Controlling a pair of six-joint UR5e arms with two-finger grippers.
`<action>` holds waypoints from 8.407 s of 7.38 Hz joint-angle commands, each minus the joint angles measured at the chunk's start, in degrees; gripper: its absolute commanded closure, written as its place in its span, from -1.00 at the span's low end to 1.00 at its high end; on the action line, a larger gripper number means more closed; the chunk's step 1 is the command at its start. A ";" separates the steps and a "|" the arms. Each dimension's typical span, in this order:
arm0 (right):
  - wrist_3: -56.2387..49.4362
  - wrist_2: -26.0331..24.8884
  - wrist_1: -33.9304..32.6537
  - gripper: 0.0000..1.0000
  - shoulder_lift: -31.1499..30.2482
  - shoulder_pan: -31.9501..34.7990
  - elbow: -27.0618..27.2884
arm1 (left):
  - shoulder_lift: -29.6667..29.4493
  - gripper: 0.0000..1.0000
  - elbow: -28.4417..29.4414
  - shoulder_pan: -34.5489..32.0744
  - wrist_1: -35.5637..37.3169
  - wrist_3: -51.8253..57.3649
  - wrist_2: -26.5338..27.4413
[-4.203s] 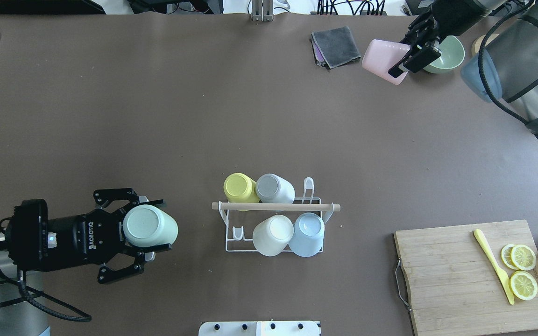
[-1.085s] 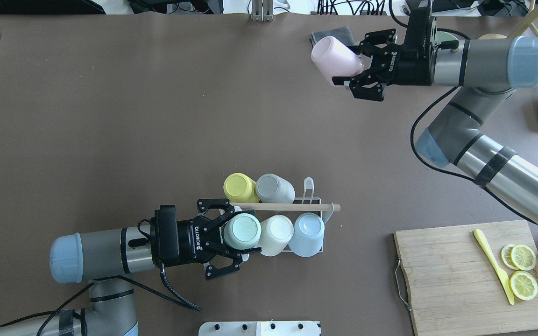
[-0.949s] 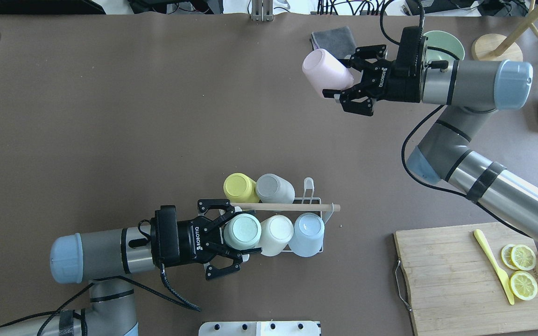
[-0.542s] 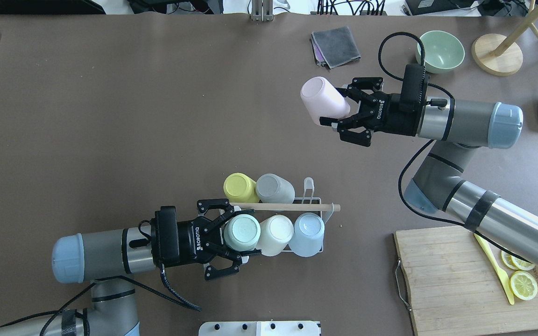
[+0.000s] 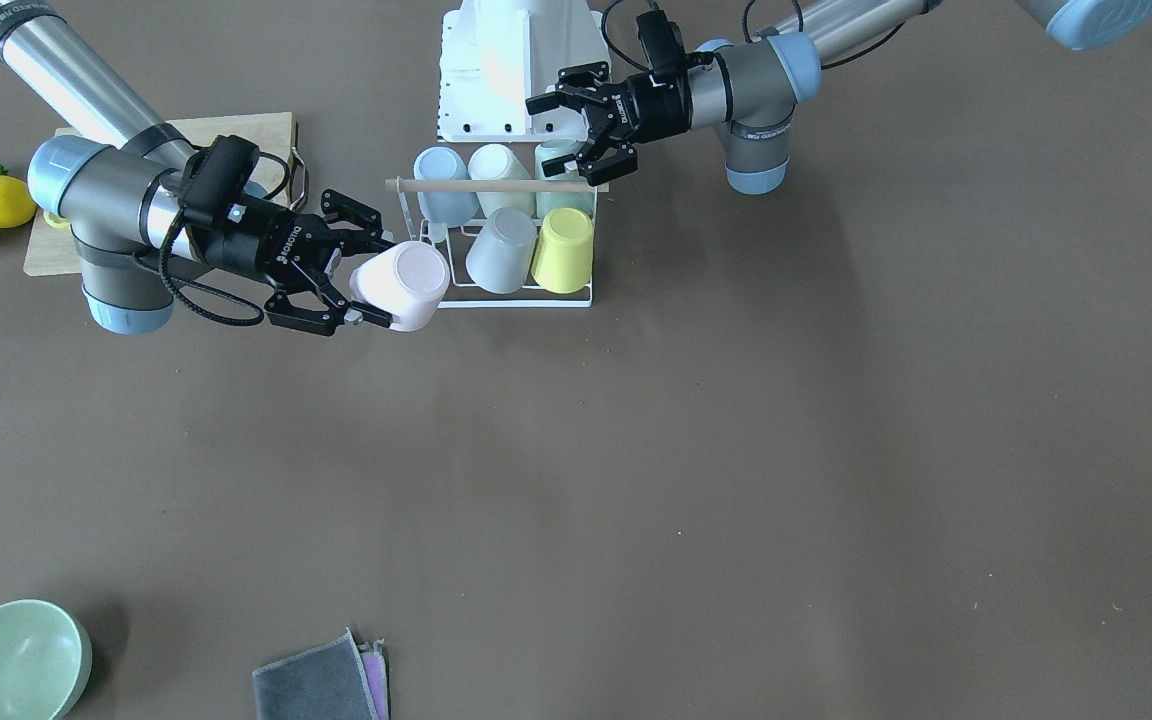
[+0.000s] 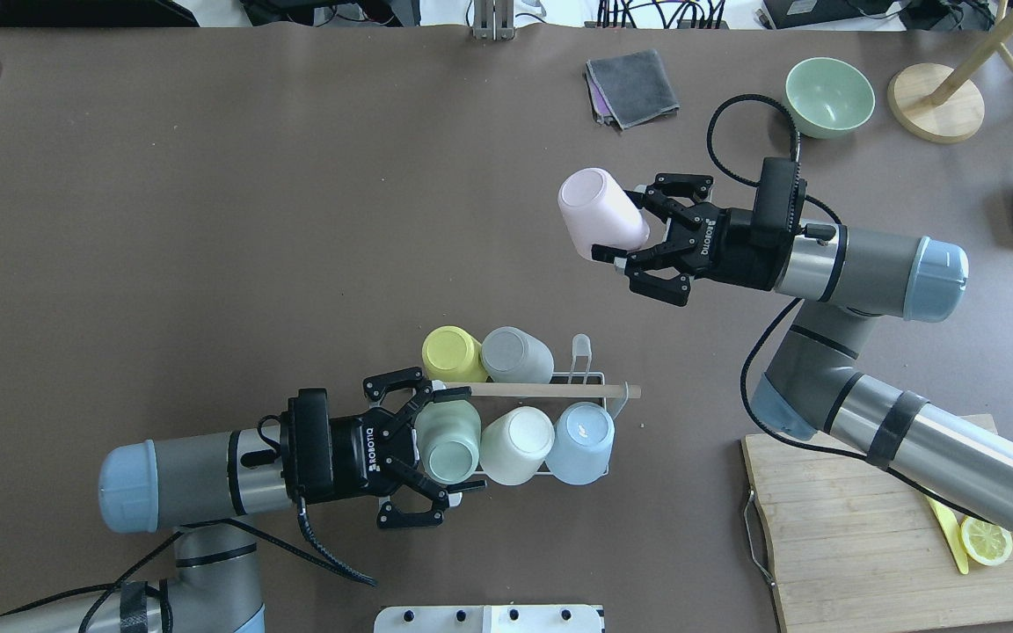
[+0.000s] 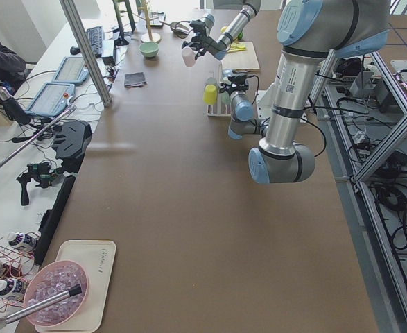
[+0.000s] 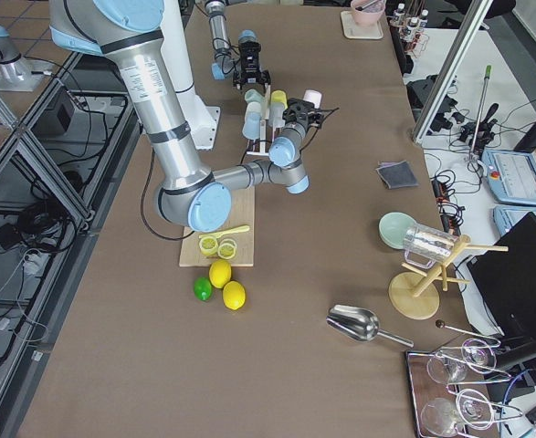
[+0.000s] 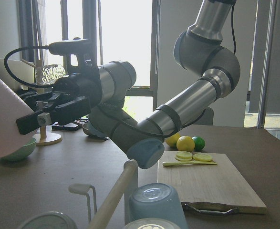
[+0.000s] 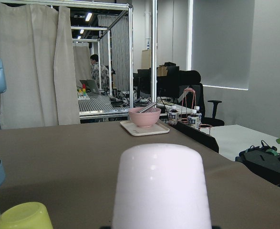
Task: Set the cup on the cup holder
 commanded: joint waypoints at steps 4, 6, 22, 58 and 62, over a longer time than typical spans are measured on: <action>-3.78 -4.91 0.21 0.23 -4.44 -8.05 4.94 | 0.58 -0.98 -2.95 -2.28 1.20 -0.86 -0.26; -3.78 -5.17 0.12 0.23 -4.88 -8.84 4.86 | 2.76 -0.98 -10.56 -6.32 11.34 -2.42 -0.79; -3.87 -4.82 0.83 -1.00 -5.94 -8.94 4.94 | 22.11 -0.98 -20.26 -41.56 85.75 -4.81 -25.22; -21.01 27.26 -113.34 -1.00 -34.07 57.24 17.17 | 34.60 -0.98 -20.37 -74.81 103.42 4.06 -41.42; -21.01 27.52 -113.43 -1.00 -34.15 57.24 16.98 | 35.21 -0.98 -20.36 -73.74 103.42 6.44 -38.67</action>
